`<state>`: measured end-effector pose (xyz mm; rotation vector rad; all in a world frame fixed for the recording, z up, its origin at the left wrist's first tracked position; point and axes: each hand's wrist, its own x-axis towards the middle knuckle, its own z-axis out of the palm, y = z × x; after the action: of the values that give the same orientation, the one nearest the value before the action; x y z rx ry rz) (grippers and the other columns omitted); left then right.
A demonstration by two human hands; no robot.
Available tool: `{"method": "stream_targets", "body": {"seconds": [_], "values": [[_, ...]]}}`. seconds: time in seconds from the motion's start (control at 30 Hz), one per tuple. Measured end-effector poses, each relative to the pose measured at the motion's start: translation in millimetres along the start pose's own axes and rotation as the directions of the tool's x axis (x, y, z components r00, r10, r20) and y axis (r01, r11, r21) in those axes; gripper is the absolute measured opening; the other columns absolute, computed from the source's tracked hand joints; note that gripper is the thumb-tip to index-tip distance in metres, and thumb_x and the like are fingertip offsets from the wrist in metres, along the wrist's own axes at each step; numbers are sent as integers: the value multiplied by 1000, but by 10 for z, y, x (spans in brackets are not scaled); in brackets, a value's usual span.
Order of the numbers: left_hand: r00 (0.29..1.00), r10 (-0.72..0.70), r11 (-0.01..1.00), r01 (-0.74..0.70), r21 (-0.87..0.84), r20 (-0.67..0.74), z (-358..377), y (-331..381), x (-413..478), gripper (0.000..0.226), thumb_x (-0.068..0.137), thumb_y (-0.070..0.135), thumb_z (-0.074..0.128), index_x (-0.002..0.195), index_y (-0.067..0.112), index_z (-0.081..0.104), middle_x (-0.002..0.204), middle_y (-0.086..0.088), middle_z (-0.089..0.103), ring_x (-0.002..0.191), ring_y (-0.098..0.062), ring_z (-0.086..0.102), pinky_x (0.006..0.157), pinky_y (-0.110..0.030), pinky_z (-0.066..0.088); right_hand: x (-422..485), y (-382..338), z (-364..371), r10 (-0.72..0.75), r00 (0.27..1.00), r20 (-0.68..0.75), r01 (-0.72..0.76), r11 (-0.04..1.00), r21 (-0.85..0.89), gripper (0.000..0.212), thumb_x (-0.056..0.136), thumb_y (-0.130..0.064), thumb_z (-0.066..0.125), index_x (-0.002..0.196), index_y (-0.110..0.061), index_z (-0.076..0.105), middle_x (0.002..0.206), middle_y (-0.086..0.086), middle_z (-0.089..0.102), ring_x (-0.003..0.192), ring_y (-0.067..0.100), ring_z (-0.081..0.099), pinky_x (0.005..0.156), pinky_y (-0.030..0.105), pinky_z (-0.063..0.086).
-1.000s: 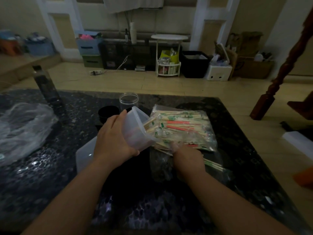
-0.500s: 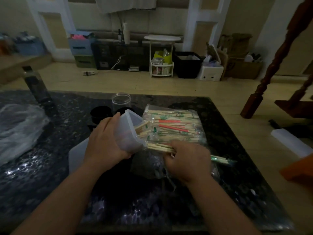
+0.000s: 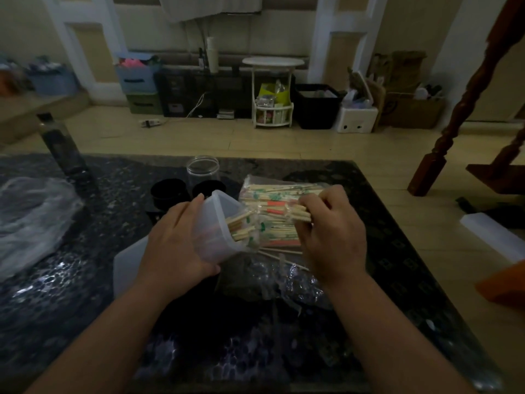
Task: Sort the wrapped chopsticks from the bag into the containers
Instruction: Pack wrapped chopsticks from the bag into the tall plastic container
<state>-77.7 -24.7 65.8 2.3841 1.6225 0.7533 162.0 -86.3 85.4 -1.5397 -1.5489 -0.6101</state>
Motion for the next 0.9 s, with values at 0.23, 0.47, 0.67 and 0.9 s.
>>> {"method": "stream_targets", "body": {"seconds": [0.23,0.47,0.67,0.9], "values": [[1000,16,1000,-15,7,-3,42,24,22,129,48,37,94,154,24,21,147,-3,34,134,-23,32,109,-42,29,108,-177,-33,439,898,-18,-326,695,641,24,98,-37,54,78,-28,65,73,2,65,72,16,64,69,32,53],[1000,22,999,-22,24,7,82,36,36,127,49,36,91,154,25,21,148,-3,34,134,-23,32,108,-40,29,54,-354,-39,655,732,188,-532,377,758,39,102,-30,49,67,-18,63,51,-3,59,46,10,57,47,23,47],[1000,16,1000,-16,23,14,93,38,28,128,48,39,92,154,27,21,147,-1,34,134,-23,34,109,-40,29,38,-318,52,572,732,371,-646,409,644,33,96,-30,61,66,-21,68,64,1,69,60,14,67,61,38,58],[999,10,1000,-11,21,47,43,79,27,134,45,37,94,154,26,18,149,0,31,135,-21,31,109,-37,27,45,-227,144,588,524,616,-768,13,640,8,90,-6,65,87,-13,62,60,-2,63,56,13,63,53,30,54]]}}
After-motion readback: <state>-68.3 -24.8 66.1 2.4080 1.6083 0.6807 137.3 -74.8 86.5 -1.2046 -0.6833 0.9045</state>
